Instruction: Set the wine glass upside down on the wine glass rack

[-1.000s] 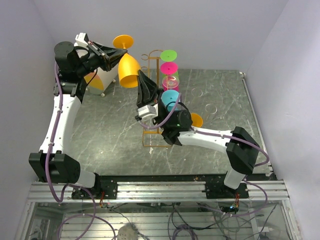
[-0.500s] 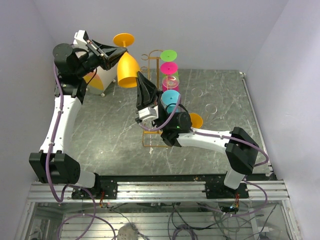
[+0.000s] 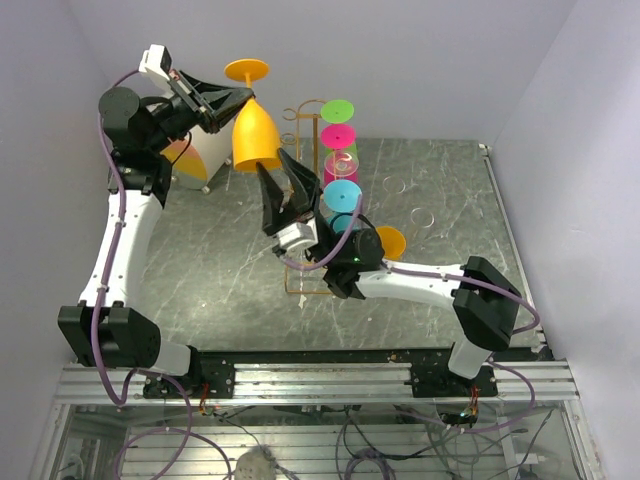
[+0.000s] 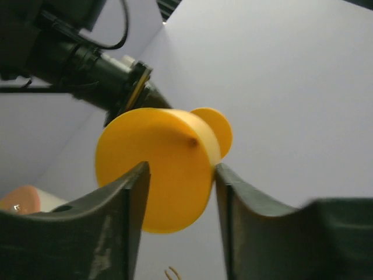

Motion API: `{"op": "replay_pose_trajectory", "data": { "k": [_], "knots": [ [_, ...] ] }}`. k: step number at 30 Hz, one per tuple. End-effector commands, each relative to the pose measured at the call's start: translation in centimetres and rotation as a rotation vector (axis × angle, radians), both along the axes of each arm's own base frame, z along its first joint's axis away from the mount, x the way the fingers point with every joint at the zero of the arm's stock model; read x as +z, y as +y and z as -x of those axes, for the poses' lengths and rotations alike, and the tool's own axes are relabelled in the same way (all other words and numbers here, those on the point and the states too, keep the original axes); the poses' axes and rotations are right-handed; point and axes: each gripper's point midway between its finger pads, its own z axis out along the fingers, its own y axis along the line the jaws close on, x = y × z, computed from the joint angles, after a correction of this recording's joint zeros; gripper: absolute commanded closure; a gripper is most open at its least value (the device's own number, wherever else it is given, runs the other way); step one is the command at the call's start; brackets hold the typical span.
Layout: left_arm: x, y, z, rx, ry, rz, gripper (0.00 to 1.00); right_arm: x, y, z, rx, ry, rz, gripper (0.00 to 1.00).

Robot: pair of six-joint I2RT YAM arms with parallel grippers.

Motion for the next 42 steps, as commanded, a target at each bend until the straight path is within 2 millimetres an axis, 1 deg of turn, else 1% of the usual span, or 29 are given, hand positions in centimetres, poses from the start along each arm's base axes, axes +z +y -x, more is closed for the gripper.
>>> {"op": "replay_pose_trajectory", "data": {
  "k": [1,5,6,7,8,9,11,12,15,16,18,19,21,22,23,25,26,27,28,30,31,32,35,36,37,38,39,40,42],
  "knots": [
    [2.6,0.6,0.4,0.050,-0.206,-0.094,0.93,-1.6,1.2,0.8,0.053,0.040,0.055,0.40],
    [2.2,0.5,-0.6,0.042,-0.233,-0.134,0.93,-1.1,0.7,1.3,0.060,0.039,0.057,0.21],
    [2.3,0.5,-0.6,0.038,-0.244,-0.145,0.93,-0.9,0.5,1.4,0.058,0.037,0.058,0.13],
    [2.5,0.5,-0.6,0.031,-0.259,-0.157,0.93,-0.7,0.2,1.7,0.055,0.034,0.056,0.02],
    [2.8,0.4,-0.5,0.020,-0.277,-0.172,0.93,-0.1,-0.5,2.0,0.049,0.029,0.043,0.00],
    [3.0,1.3,-0.9,0.042,-0.293,-0.196,0.93,0.2,-1.1,2.2,0.041,0.027,0.032,0.00],
    [3.7,2.4,-0.9,0.065,-0.339,-0.249,0.93,1.0,-2.4,2.7,0.028,0.027,0.007,0.00],
    [4.3,3.0,-0.9,0.088,-0.365,-0.276,0.93,1.5,-3.2,3.1,0.022,0.026,-0.008,0.00],
    [5.1,5.2,-1.2,0.157,-0.431,-0.362,0.93,2.8,-5.6,3.9,0.017,0.037,-0.053,0.00],
    [5.3,5.7,-1.2,0.175,-0.453,-0.393,0.93,2.5,-6.0,4.0,0.012,0.050,-0.045,0.00],
    [5.3,6.6,-1.4,0.216,-0.484,-0.462,0.93,2.6,-7.2,4.3,-0.004,0.067,-0.048,0.00],
    [5.3,7.0,-1.7,0.252,-0.526,-0.509,0.93,3.1,-7.9,4.6,-0.010,0.071,-0.062,0.00],
    [4.8,8.0,-2.2,0.343,-0.588,-0.613,0.93,3.6,-9.3,4.9,-0.015,0.088,-0.088,0.00],
    [4.7,8.4,-2.2,0.384,-0.648,-0.655,0.93,3.8,-9.9,4.9,-0.018,0.103,-0.098,0.00],
    [4.3,8.9,-2.7,0.425,-0.688,-0.692,0.93,3.9,-10.4,4.8,-0.024,0.128,-0.107,0.00],
    [2.9,9.7,-3.9,0.483,-0.750,-0.757,0.93,4.1,-11.4,3.9,-0.078,0.186,-0.120,0.00],
    [2.1,10.1,-4.6,0.505,-0.771,-0.782,0.93,4.2,-12.3,3.3,-0.125,0.230,-0.156,0.00],
    [1.5,10.2,-5.1,0.515,-0.797,-0.796,0.93,4.2,-13.3,2.7,-0.165,0.280,-0.209,0.00],
    [0.7,10.1,-5.7,0.512,-0.833,-0.810,0.93,4.2,-14.8,1.8,-0.227,0.361,-0.282,0.00],
    [-0.5,10.1,-6.8,0.536,-0.876,-0.830,0.93,3.6,-16.2,0.4,-0.305,0.502,-0.367,0.00],
    [-1.1,9.9,-7.3,0.538,-0.910,-0.845,0.93,3.0,-16.5,-0.2,-0.340,0.575,-0.376,0.00],
    [-1.6,9.6,-7.9,0.542,-0.937,-0.860,0.93,2.8,-17.0,-0.5,-0.352,0.626,-0.400,0.00],
    [-3.3,8.4,-9.9,0.535,-0.985,-0.901,0.93,1.9,-18.0,-1.1,-0.346,0.767,-0.415,0.00],
    [-3.9,7.7,-10.4,0.522,-1.011,-0.911,0.93,1.4,-18.9,-2.4,-0.343,0.841,-0.431,0.00],
    [-4.5,7.2,-10.8,0.517,-1.029,-0.914,0.93,0.3,-20.2,-4.5,-0.334,0.940,-0.436,0.00],
    [-4.6,6.8,-11.0,0.525,-1.057,-0.907,0.93,-0.8,-22.3,-6.8,-0.302,1.043,-0.496,0.00],
    [-4.8,6.3,-11.2,0.527,-1.081,-0.896,0.93,-1.6,-25.3,-8.6,-0.297,1.109,-0.566,0.00],
    [-4.5,6.0,-11.2,0.535,-1.113,-0.879,0.93,-2.0,-27.7,-9.3,-0.307,1.140,-0.623,0.00],
    [-5.0,5.5,-11.8,0.532,-1.119,-0.865,0.93,-2.3,-30.5,-9.0,-0.356,1.149,-0.688,0.00]
  ]
}}
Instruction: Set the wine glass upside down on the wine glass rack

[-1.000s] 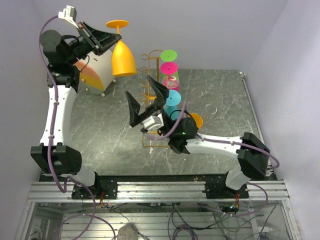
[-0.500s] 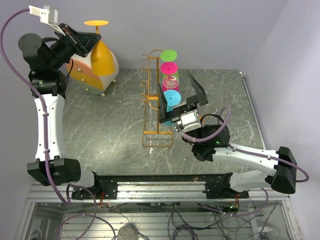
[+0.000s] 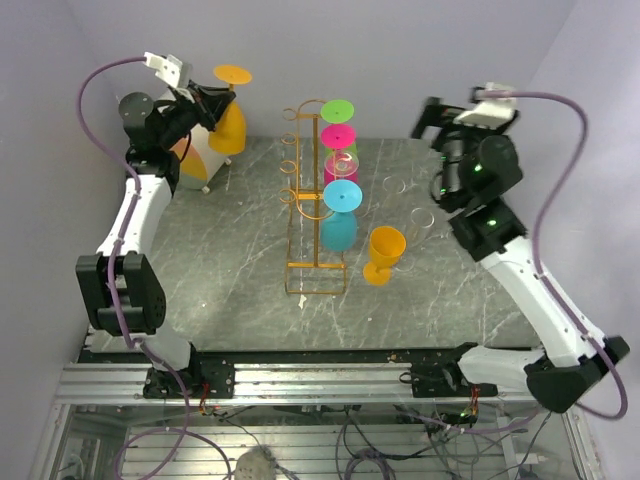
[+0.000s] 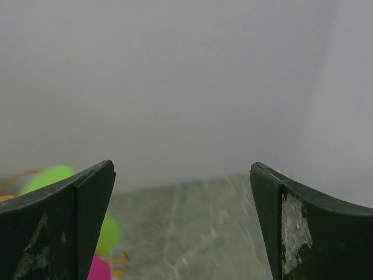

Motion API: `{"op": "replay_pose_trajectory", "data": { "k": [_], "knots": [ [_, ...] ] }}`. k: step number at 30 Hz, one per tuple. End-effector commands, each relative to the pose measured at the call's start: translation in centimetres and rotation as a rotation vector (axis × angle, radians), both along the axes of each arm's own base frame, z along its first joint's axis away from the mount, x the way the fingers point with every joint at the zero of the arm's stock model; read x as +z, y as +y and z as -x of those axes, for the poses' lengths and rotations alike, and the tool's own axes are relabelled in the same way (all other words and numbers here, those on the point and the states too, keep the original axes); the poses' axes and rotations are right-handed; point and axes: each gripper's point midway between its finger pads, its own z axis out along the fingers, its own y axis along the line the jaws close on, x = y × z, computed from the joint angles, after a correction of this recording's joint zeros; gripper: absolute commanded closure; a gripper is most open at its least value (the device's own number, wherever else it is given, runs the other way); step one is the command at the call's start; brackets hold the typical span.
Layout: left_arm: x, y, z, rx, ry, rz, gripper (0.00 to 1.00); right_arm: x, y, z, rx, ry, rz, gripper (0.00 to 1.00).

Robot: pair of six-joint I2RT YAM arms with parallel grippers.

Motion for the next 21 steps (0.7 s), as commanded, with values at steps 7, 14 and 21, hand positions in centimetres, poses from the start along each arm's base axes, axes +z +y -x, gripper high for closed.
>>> {"op": "replay_pose_trajectory", "data": {
  "k": [7,14,21],
  "knots": [
    [2.2,-2.4,-1.2,0.010,-0.381,-0.079,0.93,-15.3,-8.0,-2.3,-0.007,0.608,-0.304,0.00],
    [0.7,-3.2,-2.5,-0.023,-0.400,-0.040,0.93,-22.3,-9.4,-0.1,-0.047,0.712,-0.416,0.20],
    [0.0,-4.2,-3.3,-0.035,-0.399,-0.020,0.93,-25.3,-9.4,0.5,-0.069,0.778,-0.443,0.36]
  ]
}}
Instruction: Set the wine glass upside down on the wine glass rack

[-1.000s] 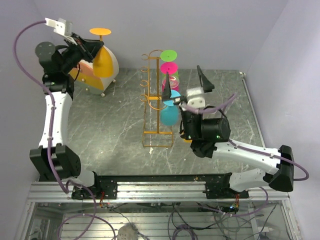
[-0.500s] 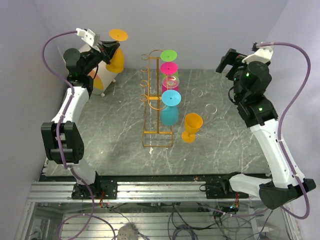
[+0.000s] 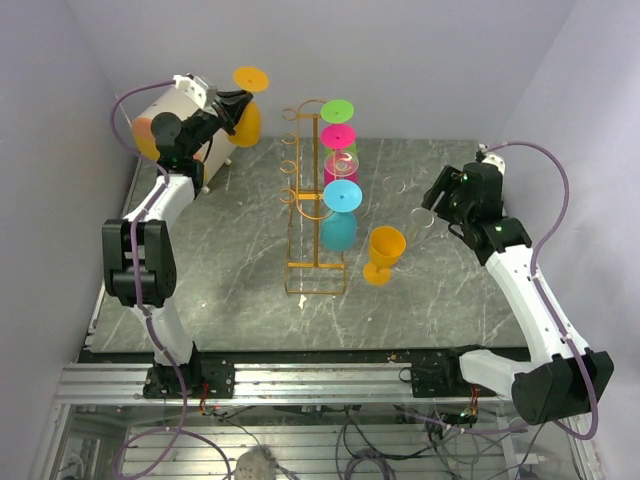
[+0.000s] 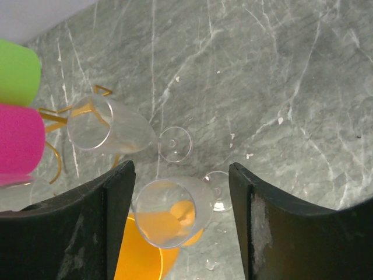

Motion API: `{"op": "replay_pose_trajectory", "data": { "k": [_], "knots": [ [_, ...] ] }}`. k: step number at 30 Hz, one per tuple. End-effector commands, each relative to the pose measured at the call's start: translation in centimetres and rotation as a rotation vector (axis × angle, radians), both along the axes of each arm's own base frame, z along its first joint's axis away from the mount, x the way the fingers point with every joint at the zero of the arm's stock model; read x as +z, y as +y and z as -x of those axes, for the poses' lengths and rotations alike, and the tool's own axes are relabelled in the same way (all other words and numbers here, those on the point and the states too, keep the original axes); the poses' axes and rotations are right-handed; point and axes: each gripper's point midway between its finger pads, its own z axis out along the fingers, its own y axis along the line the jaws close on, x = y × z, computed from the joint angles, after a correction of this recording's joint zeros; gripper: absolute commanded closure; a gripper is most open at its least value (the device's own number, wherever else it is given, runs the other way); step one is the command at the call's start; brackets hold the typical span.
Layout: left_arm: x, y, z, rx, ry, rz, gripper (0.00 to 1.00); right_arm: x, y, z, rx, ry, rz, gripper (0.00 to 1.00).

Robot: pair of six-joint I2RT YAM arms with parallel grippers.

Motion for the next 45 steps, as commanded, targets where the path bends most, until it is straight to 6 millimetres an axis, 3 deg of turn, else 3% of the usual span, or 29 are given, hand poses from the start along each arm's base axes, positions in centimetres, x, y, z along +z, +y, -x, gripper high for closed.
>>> {"op": "replay_pose_trajectory", "data": {
  "k": [1,4,13,22,26,37,39,45],
  "knots": [
    [3.4,-0.7,0.8,0.005,-0.155,0.008,0.93,0.8,0.0,0.5,-0.020,-0.027,-0.051,0.40],
    [3.1,-0.8,0.8,0.005,-0.159,-0.005,0.93,0.2,-0.2,0.9,-0.028,-0.005,-0.040,0.45],
    [1.8,-2.9,1.3,-0.024,-0.145,-0.048,0.93,-2.4,-0.8,2.4,-0.030,0.074,-0.006,0.46],
    [1.2,-3.7,0.4,-0.038,-0.120,-0.027,0.93,-3.3,-0.1,2.3,0.012,0.097,-0.011,0.48],
    [0.9,-4.1,0.1,-0.051,-0.110,-0.016,0.93,-4.0,0.5,2.1,0.033,0.107,-0.025,0.59],
    [-1.5,-6.0,0.8,-0.103,-0.082,-0.052,0.93,-3.9,0.6,1.8,0.037,0.098,-0.033,0.61],
    [-1.7,-6.2,1.0,-0.110,-0.079,-0.052,0.93,-4.9,0.6,2.2,0.036,0.119,-0.031,0.61],
    [-2.6,-6.5,1.9,-0.128,-0.073,-0.065,0.93,-5.4,0.5,2.4,0.039,0.124,-0.029,0.61]
  ]
}}
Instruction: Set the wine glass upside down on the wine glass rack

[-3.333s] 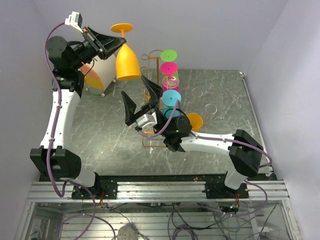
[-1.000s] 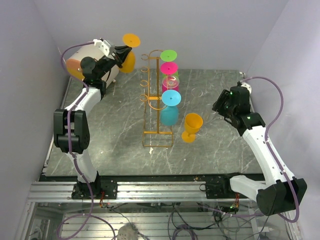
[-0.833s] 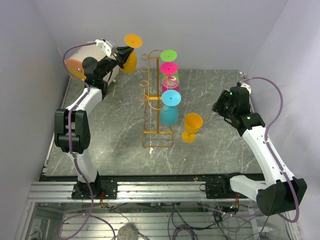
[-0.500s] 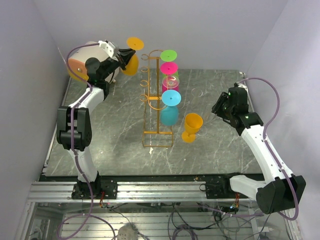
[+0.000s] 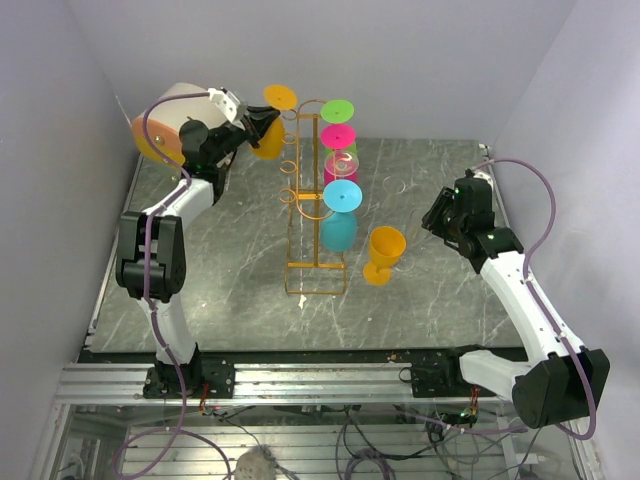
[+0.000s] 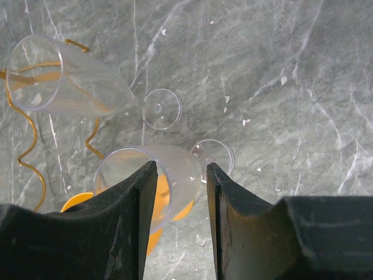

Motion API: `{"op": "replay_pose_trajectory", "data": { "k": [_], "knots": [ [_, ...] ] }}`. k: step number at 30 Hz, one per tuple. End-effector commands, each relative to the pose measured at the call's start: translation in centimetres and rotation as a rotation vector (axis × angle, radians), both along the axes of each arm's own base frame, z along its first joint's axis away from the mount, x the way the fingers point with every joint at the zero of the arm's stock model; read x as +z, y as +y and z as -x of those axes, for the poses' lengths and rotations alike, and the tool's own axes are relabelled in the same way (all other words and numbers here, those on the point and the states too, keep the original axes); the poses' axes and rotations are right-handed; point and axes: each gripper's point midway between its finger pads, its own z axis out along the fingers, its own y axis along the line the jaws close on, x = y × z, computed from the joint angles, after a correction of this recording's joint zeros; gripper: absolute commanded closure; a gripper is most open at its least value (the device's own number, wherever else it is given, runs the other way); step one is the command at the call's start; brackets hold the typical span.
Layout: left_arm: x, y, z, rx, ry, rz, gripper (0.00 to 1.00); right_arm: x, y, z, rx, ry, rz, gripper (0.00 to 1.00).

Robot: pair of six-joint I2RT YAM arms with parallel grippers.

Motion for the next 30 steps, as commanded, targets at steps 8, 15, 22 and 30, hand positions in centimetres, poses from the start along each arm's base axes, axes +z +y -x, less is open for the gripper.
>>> {"op": "replay_pose_trajectory", "data": {
  "k": [8,15,22,30],
  "knots": [
    [0.3,-0.7,2.1,-0.034,-0.075,-0.031,0.93,-0.7,0.0,0.0,0.007,0.003,-0.008,0.61],
    [0.3,-1.1,2.5,-0.049,-0.074,-0.027,0.93,-1.3,0.2,0.0,0.013,0.010,-0.012,0.61],
    [0.7,-1.9,3.3,-0.077,-0.086,-0.030,0.93,-1.5,0.2,0.0,0.016,0.014,-0.010,0.61],
    [-0.5,-2.7,3.1,-0.091,-0.058,-0.041,0.93,-1.6,0.3,0.0,0.019,0.014,-0.013,0.61]
  ]
}}
